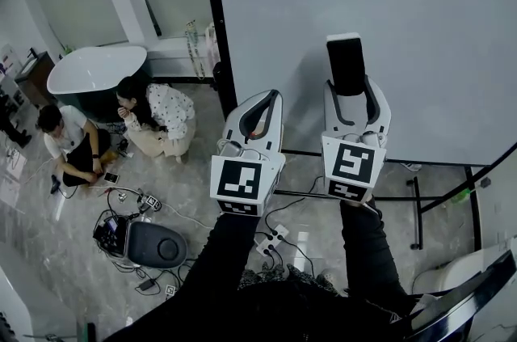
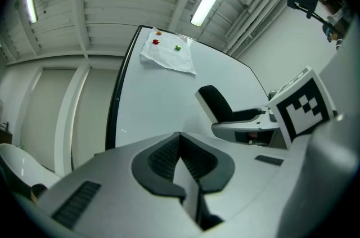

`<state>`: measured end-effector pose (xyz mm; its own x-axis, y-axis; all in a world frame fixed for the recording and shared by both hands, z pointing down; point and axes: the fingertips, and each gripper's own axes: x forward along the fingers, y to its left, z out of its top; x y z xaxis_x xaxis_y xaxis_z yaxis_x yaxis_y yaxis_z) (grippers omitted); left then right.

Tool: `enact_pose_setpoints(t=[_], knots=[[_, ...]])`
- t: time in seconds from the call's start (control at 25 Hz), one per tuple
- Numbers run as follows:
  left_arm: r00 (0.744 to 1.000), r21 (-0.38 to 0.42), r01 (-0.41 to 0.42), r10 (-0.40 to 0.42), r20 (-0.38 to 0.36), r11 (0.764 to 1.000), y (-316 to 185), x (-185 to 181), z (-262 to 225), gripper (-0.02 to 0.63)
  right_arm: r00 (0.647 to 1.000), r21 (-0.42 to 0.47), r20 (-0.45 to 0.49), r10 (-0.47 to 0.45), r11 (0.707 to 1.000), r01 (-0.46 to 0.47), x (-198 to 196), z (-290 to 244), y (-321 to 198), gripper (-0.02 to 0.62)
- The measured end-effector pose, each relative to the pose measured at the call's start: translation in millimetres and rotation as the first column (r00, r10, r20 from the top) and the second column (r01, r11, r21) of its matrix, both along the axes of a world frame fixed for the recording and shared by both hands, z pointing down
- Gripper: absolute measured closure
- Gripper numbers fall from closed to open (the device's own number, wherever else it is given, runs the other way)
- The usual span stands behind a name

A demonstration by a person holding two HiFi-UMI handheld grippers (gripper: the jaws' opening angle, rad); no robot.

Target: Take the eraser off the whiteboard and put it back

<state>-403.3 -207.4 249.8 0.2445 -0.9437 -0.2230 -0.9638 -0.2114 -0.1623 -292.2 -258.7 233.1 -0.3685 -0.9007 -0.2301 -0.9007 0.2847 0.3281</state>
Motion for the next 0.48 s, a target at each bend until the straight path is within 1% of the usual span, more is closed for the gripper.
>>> enact_pose_setpoints(t=[0.32,0.48], knots=[[1.0,0.012,-0.028,0.028,-0.002,1.0,4.9,22.5,-0.6,0.6,0.999,0.027,0.014,0.046,0.999,-0.046,50.9,-4.7,29.3,0.319],[0.999,0.01,-0.042,0.042,0.008,0.999,5.7,34.1,-0.8,0.6,0.996,0.031,0.033,0.079,0.996,-0.08,76.0,-7.2,40.7,0.319]])
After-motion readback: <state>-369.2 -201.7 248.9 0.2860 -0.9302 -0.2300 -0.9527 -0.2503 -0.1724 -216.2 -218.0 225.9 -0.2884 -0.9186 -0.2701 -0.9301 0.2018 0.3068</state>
